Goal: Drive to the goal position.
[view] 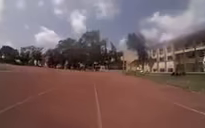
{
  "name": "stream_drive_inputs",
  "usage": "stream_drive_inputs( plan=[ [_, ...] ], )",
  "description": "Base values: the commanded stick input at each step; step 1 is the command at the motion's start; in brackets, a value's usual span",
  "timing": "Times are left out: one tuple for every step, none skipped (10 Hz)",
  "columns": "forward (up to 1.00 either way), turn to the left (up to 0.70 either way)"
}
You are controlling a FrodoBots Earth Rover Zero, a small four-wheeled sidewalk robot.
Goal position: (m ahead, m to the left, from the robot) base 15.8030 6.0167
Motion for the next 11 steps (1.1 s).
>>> stream_drive_inputs(
  plan=[
    [0.70, 0.00],
    [0.70, 0.00],
    [0.70, 0.00],
    [0.70, 0.00],
    [0.70, 0.00],
    [0.70, 0.00],
    [0.70, 0.00],
    [0.70, 0.00],
    [0.70, 0.00],
    [0.70, 0.00],
    [0.70, 0.00]
  ],
)
